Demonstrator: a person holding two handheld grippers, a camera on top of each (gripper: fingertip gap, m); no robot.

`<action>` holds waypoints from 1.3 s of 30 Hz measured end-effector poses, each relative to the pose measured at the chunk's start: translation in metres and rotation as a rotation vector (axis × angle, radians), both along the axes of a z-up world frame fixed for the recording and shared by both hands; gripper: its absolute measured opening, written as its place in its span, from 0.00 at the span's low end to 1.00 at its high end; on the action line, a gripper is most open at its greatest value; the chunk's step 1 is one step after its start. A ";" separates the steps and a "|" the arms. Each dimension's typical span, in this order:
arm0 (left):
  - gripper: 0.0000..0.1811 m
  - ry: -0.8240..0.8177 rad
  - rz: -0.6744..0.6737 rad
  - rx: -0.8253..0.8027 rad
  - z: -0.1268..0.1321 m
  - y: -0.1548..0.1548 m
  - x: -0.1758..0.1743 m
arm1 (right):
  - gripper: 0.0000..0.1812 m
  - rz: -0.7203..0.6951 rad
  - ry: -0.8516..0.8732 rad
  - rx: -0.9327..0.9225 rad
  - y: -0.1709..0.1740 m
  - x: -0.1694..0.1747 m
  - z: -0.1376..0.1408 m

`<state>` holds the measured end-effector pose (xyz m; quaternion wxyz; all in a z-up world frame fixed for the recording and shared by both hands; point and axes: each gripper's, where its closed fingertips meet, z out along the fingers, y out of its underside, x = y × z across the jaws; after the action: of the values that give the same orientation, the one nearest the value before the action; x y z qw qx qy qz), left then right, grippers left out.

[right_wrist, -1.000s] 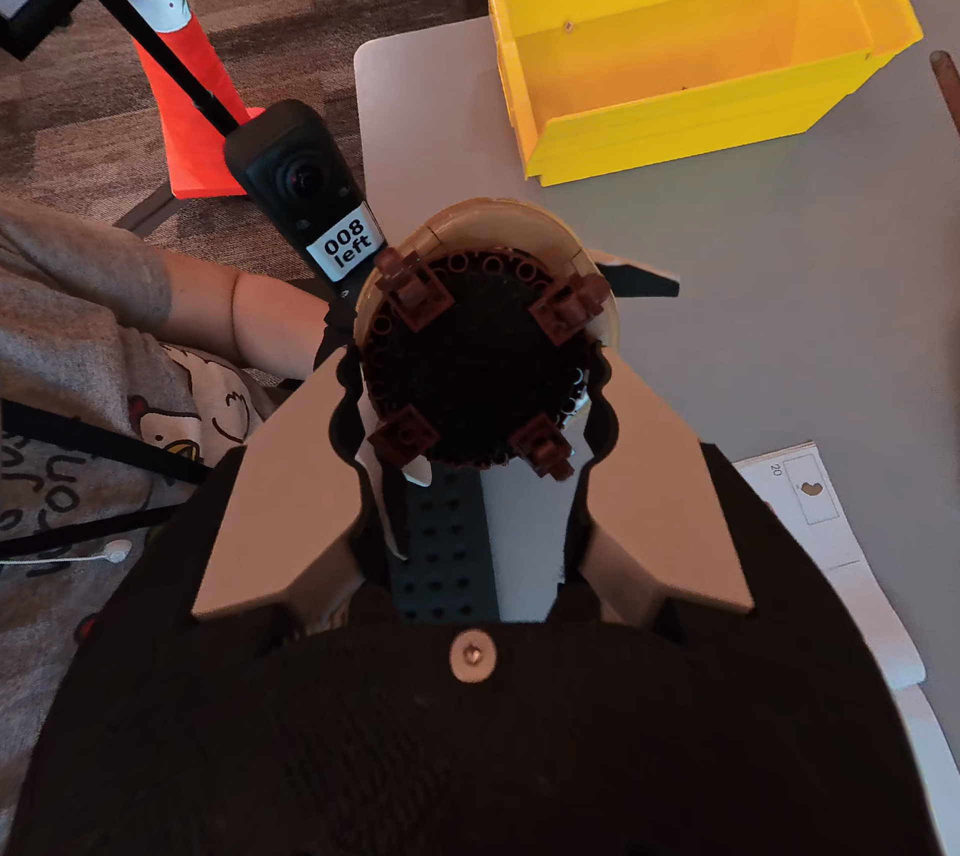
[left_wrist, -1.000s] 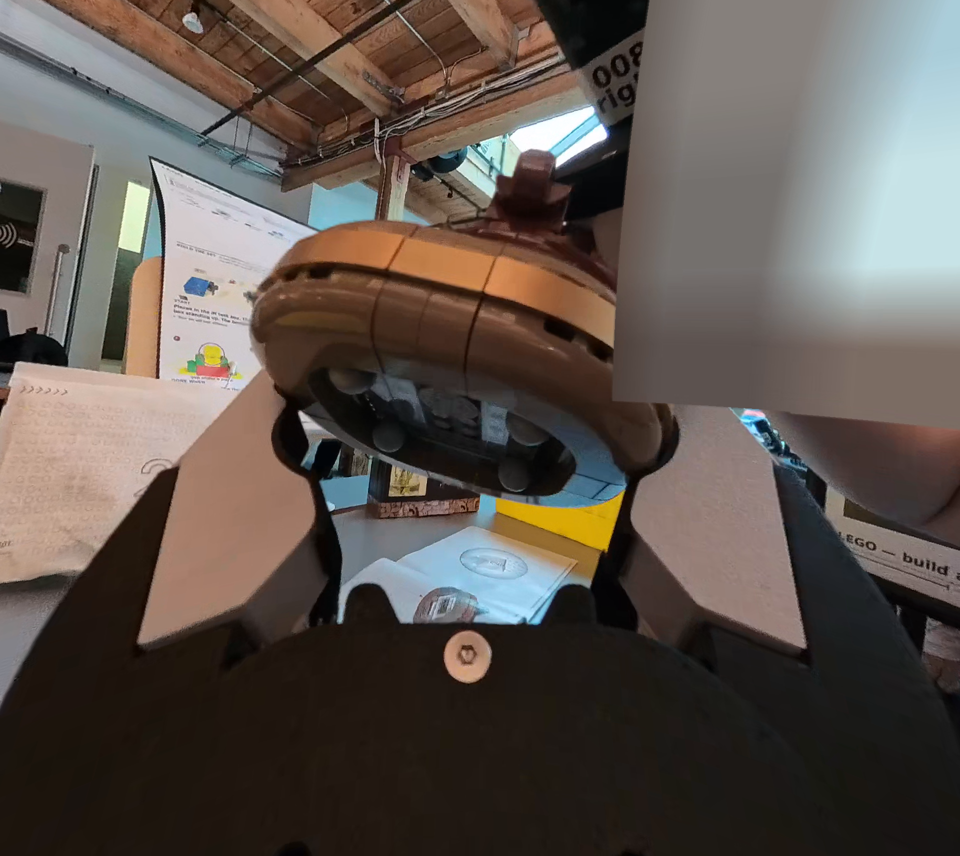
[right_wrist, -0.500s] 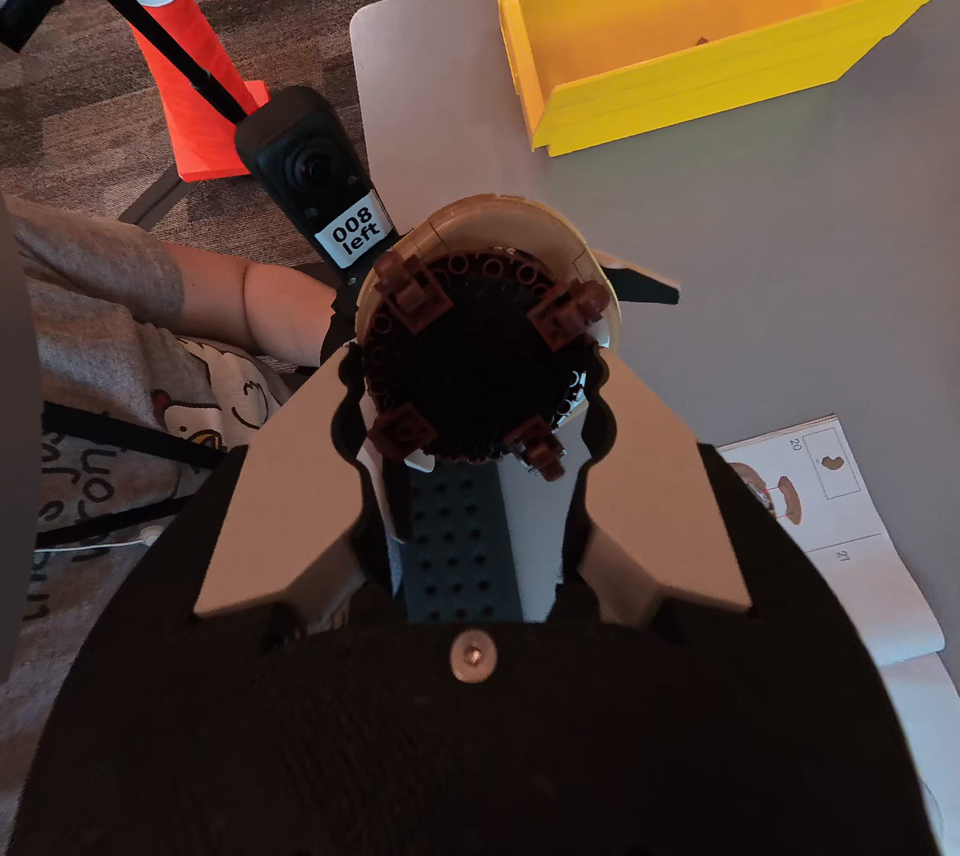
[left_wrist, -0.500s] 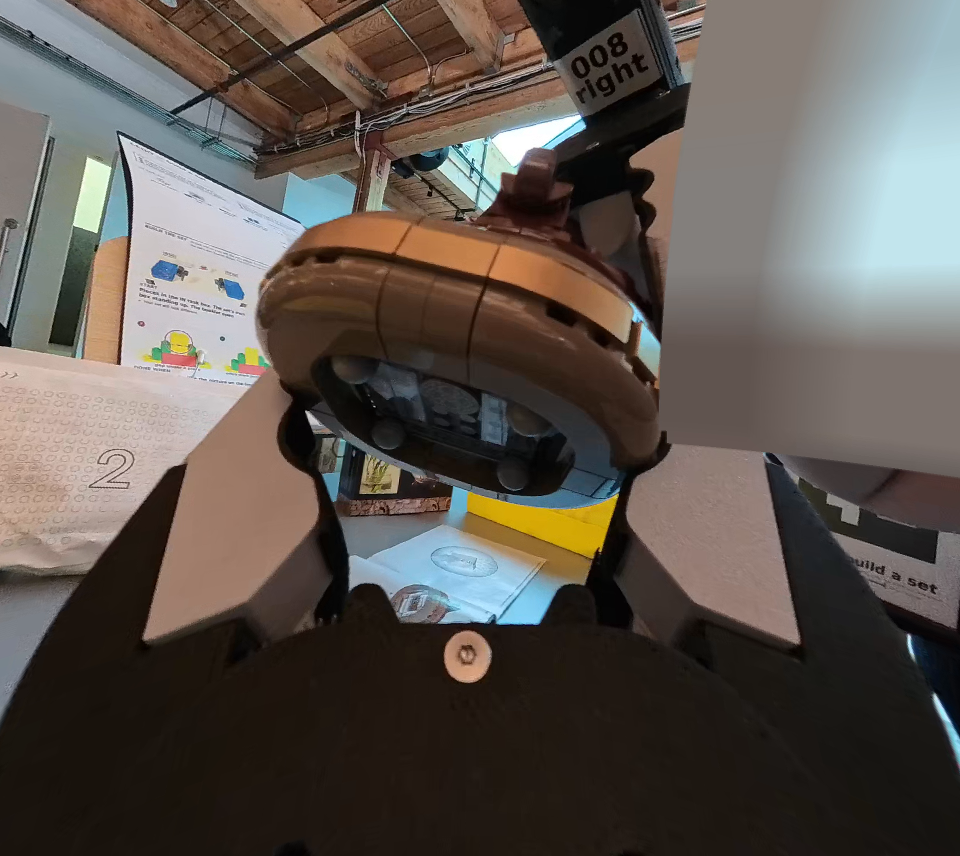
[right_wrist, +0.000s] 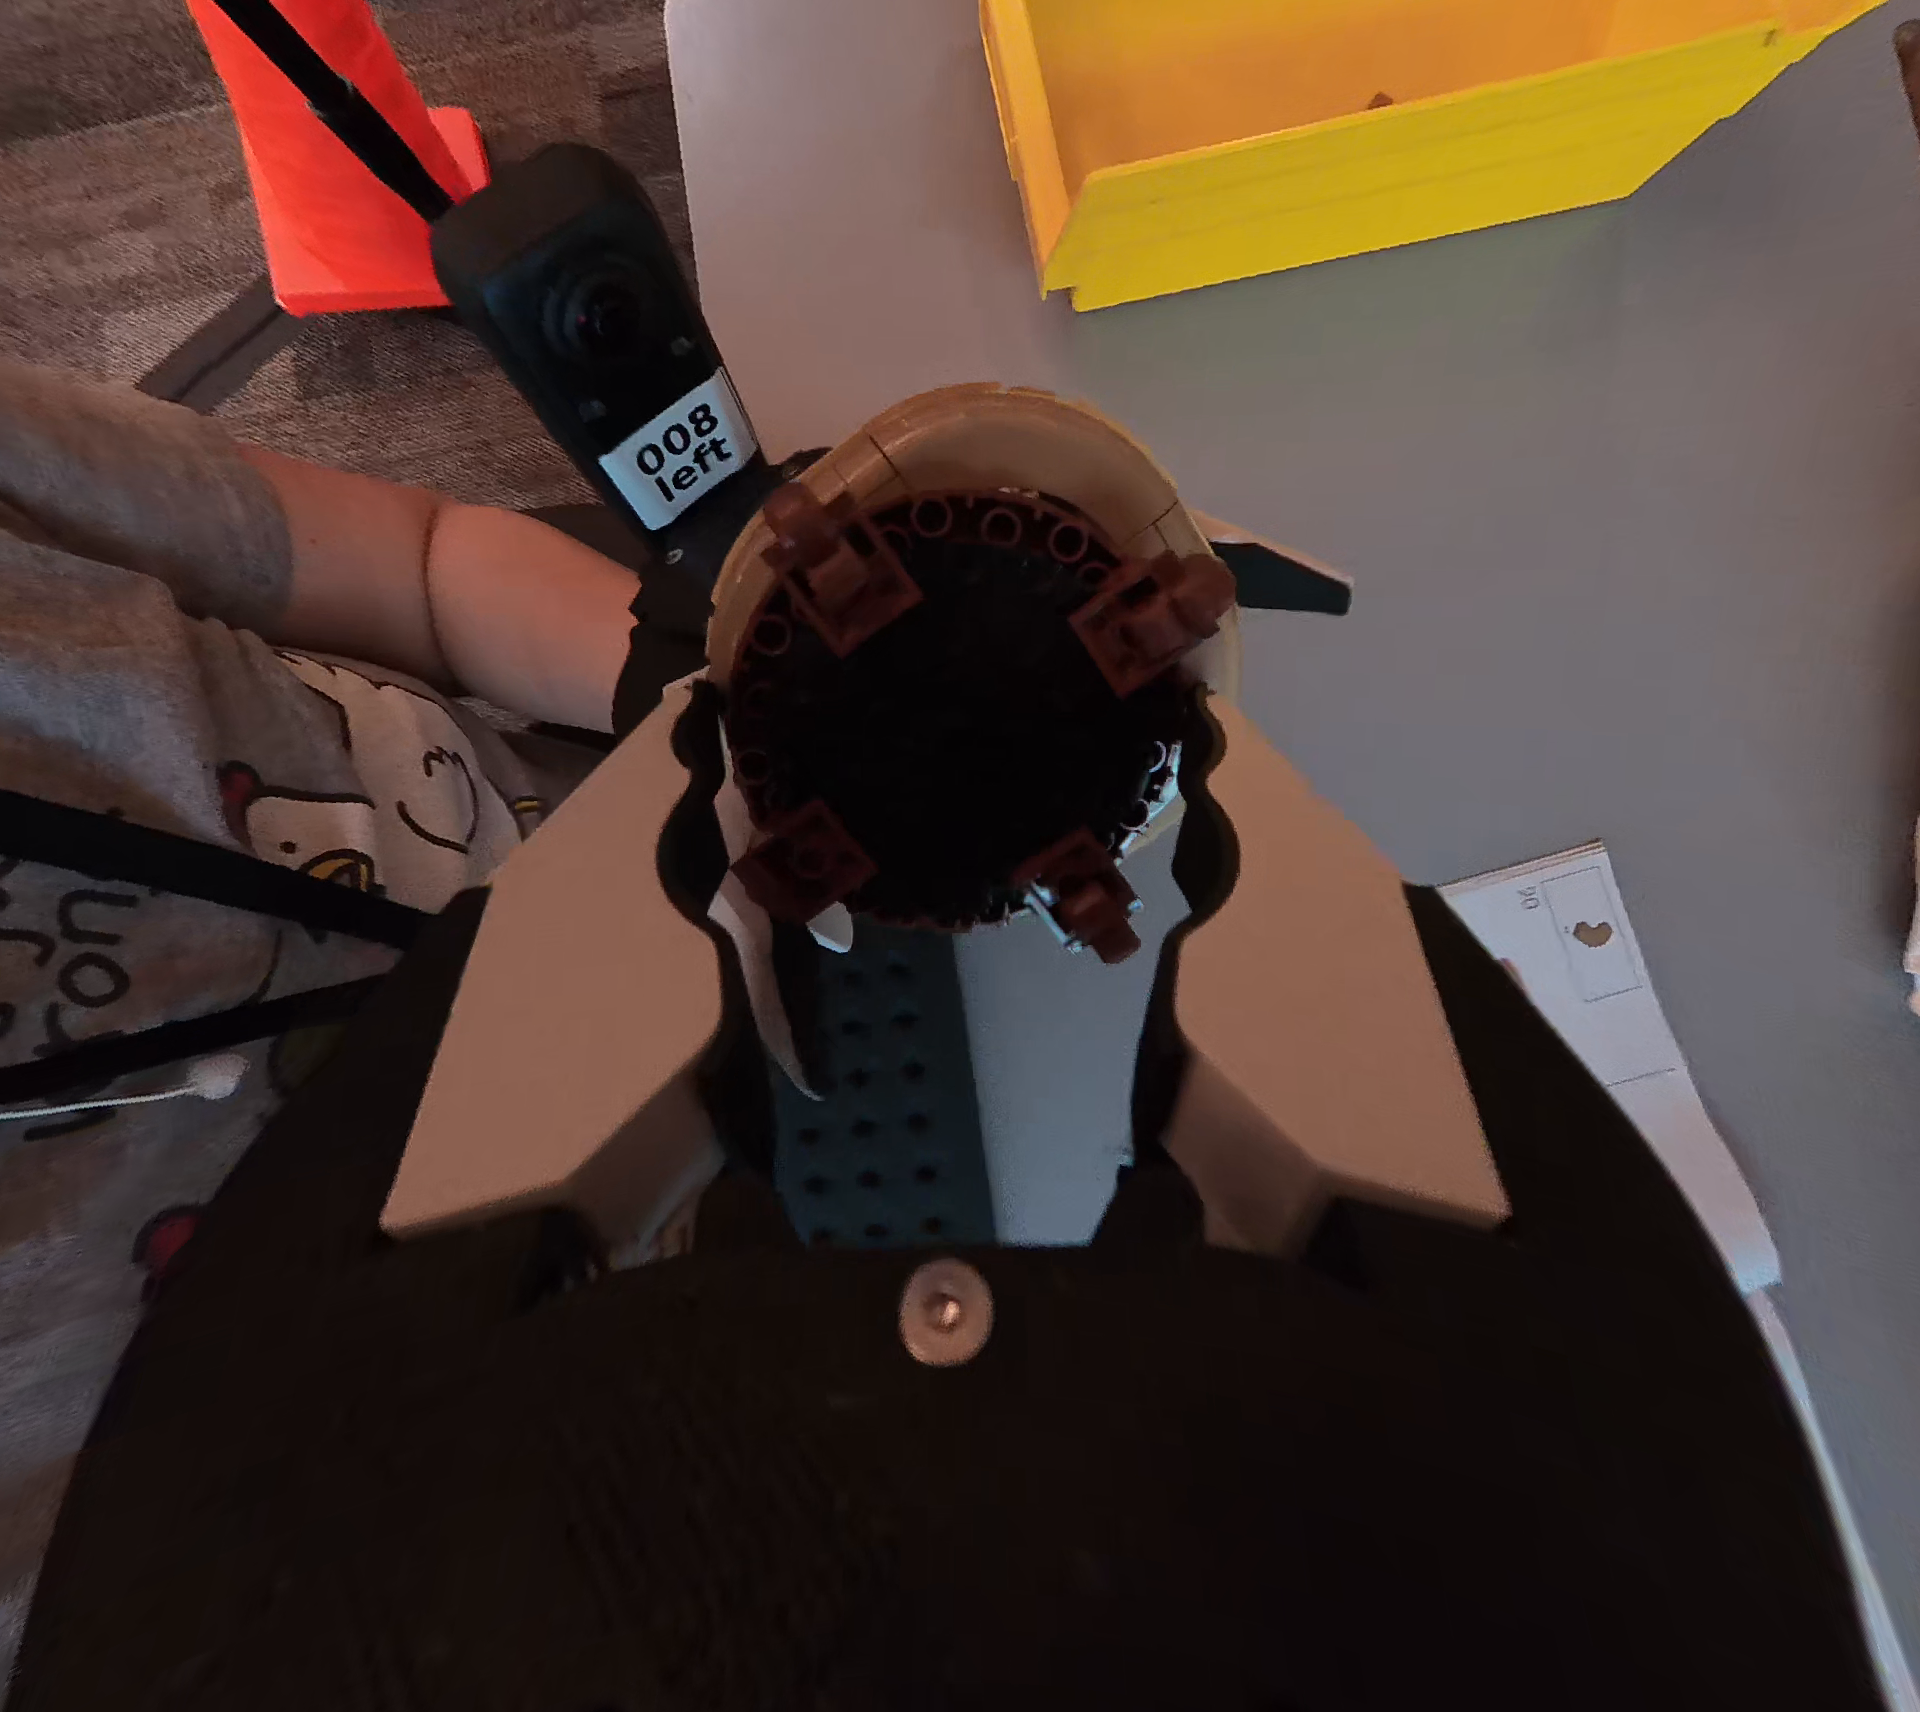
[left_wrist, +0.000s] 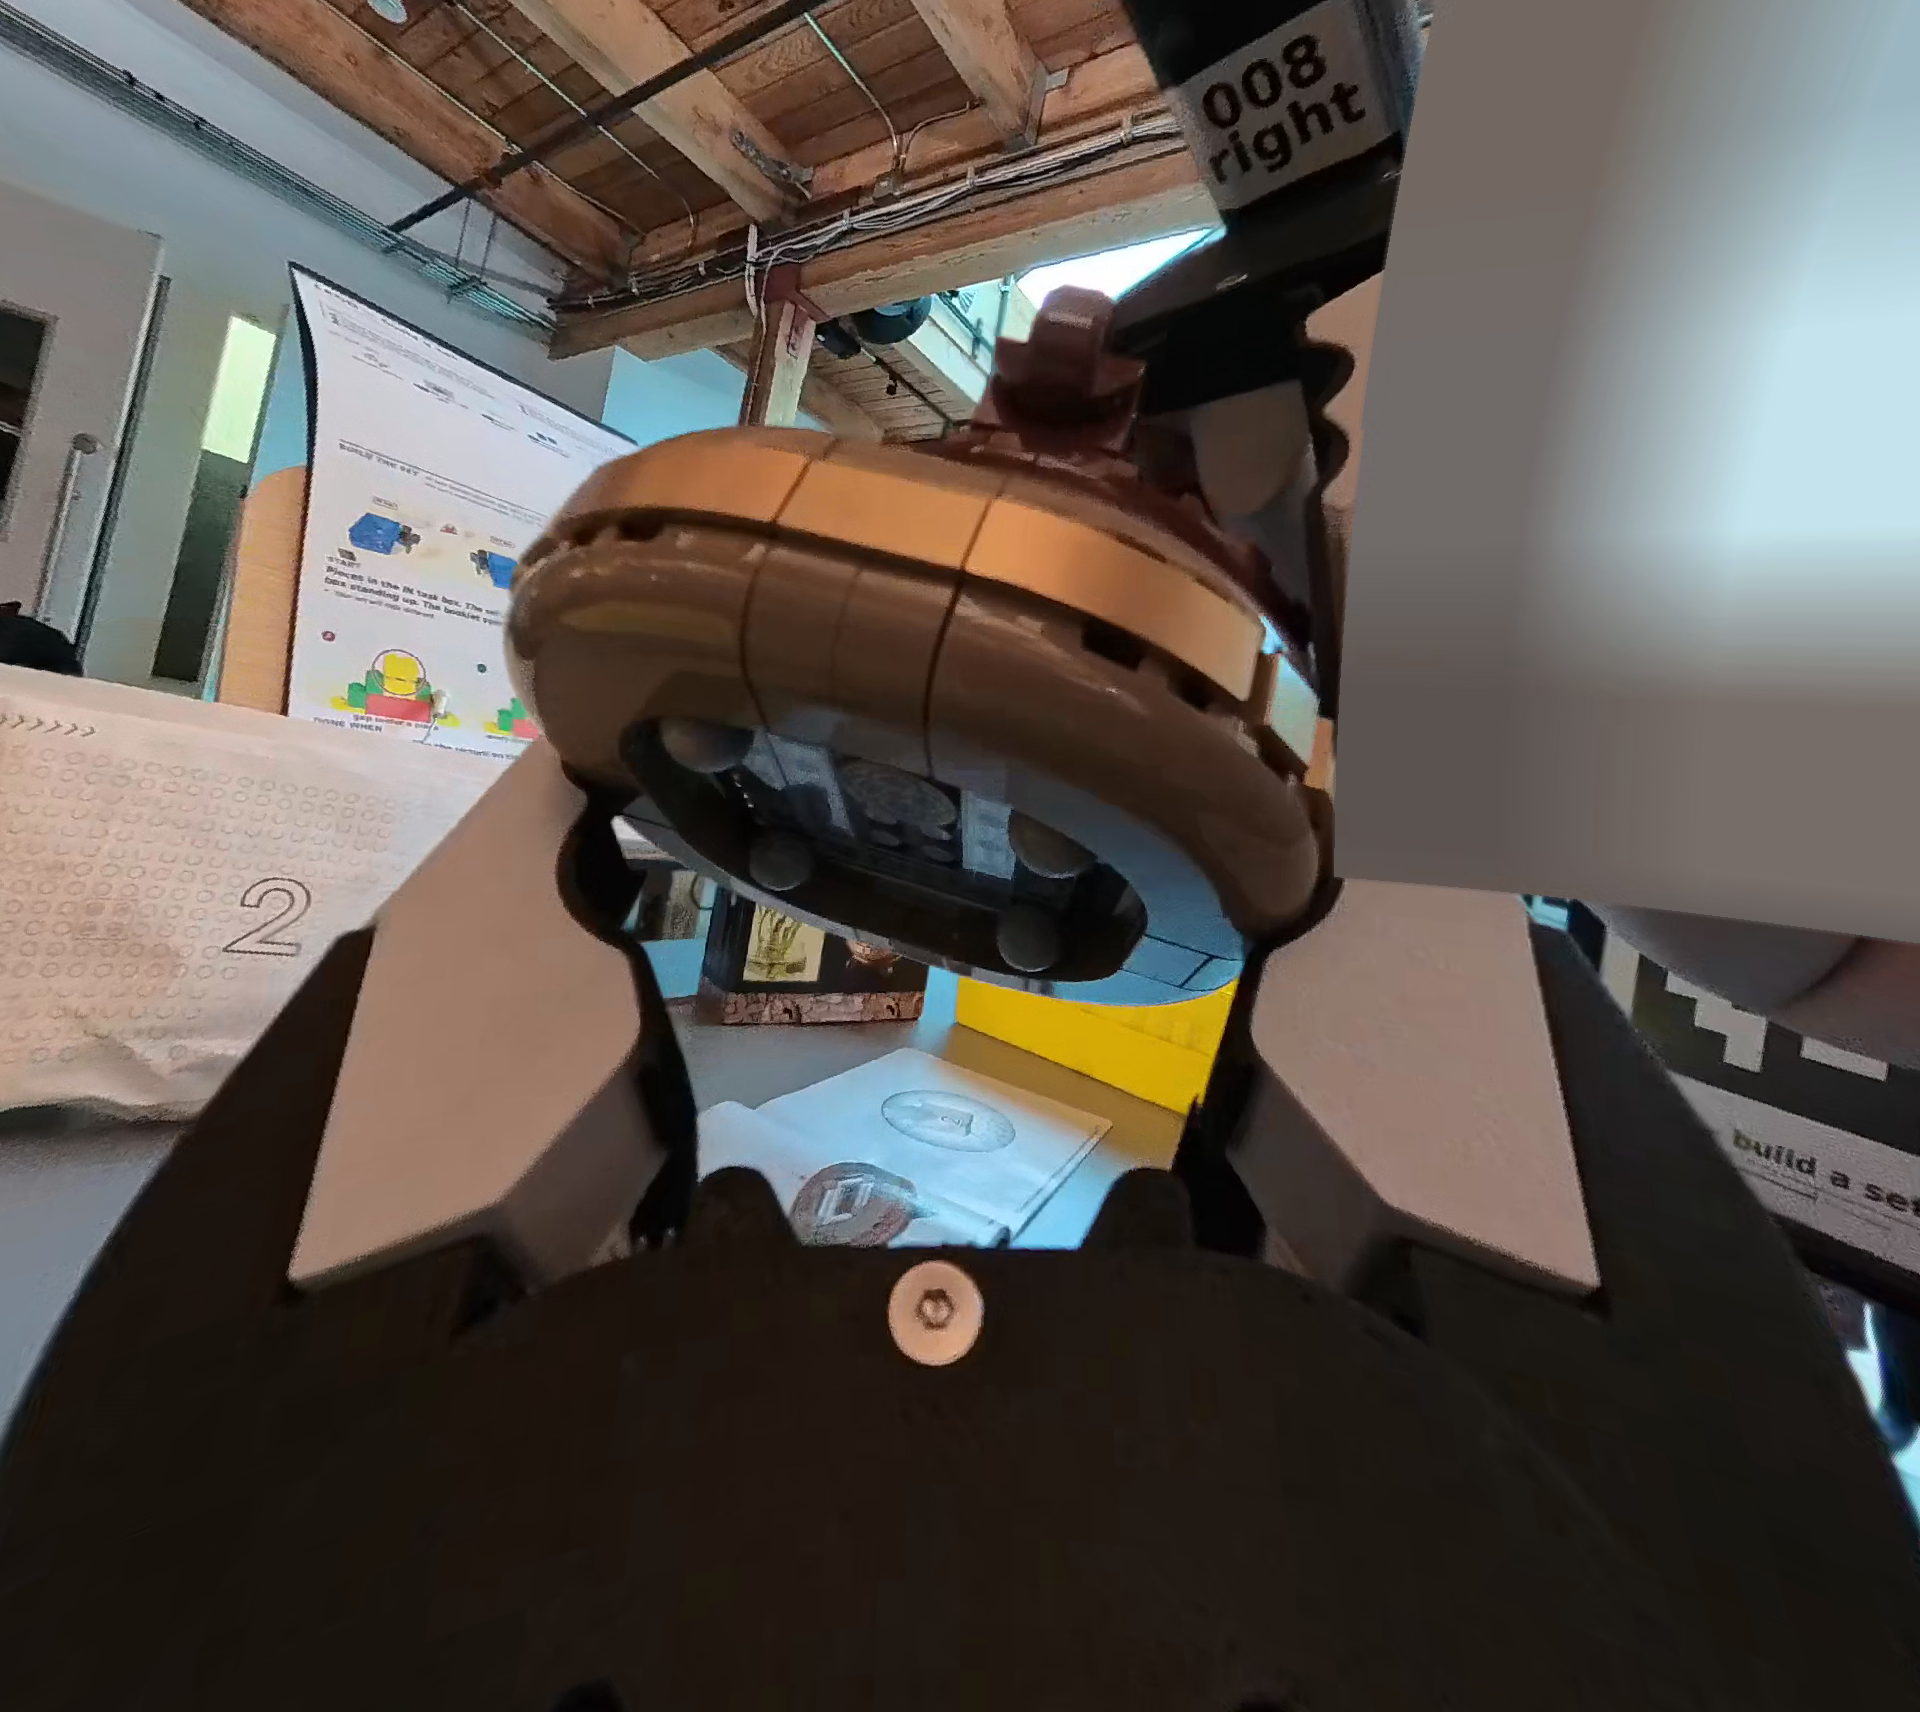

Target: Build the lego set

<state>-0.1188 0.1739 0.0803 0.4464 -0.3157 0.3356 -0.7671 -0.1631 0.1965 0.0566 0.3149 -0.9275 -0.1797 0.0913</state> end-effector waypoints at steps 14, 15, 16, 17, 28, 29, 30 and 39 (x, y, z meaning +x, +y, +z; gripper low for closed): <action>0.70 0.000 -0.021 0.016 -0.001 -0.004 -0.001 | 0.47 -0.008 -0.002 -0.045 -0.003 -0.001 -0.001; 0.70 0.002 -0.025 0.016 -0.002 -0.005 -0.001 | 0.48 -0.010 0.001 -0.050 -0.004 0.000 -0.002; 0.70 0.003 -0.028 0.016 -0.002 -0.005 -0.001 | 0.47 -0.010 0.004 -0.055 -0.004 0.000 -0.002; 0.70 0.006 -0.030 0.017 -0.003 -0.006 0.000 | 0.47 -0.012 0.009 -0.061 -0.004 0.000 -0.002; 0.70 0.019 -0.044 0.024 -0.005 -0.008 0.001 | 0.47 -0.009 0.038 -0.081 -0.006 0.002 -0.004; 0.70 0.020 -0.046 0.023 -0.005 -0.008 0.001 | 0.47 -0.008 0.043 -0.082 -0.006 0.002 -0.004; 0.70 0.021 -0.048 0.023 -0.005 -0.008 0.001 | 0.47 -0.009 0.046 -0.083 -0.006 0.002 -0.004; 0.70 0.020 -0.058 0.009 -0.005 -0.007 0.001 | 0.47 -0.009 0.073 -0.091 -0.006 0.002 -0.004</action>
<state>-0.1177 0.1671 0.0748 0.4222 -0.3115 0.3525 -0.7749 -0.1609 0.1908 0.0531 0.2794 -0.9376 -0.1597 0.1318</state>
